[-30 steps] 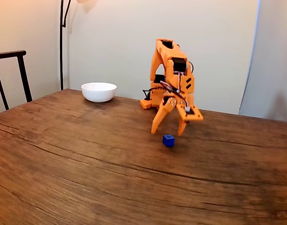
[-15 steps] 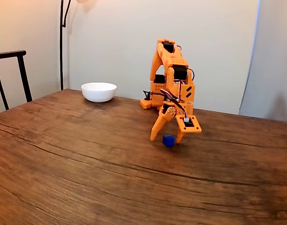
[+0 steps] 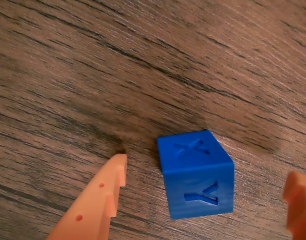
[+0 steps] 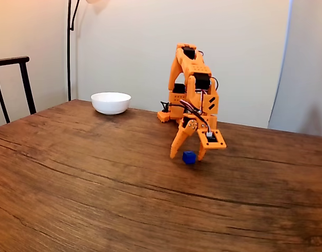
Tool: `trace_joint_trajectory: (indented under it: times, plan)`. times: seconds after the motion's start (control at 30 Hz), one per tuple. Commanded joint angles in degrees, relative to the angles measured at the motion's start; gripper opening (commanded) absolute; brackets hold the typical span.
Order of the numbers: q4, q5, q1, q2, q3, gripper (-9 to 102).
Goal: Grasp the cube and drop it in the bowl
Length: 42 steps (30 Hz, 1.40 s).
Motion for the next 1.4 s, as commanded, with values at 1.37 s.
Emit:
trace_joint_trajectory:
  times: [1.37]
  plan:
    - [2.7, 3.1, 3.5, -0.9, -8.4, 5]
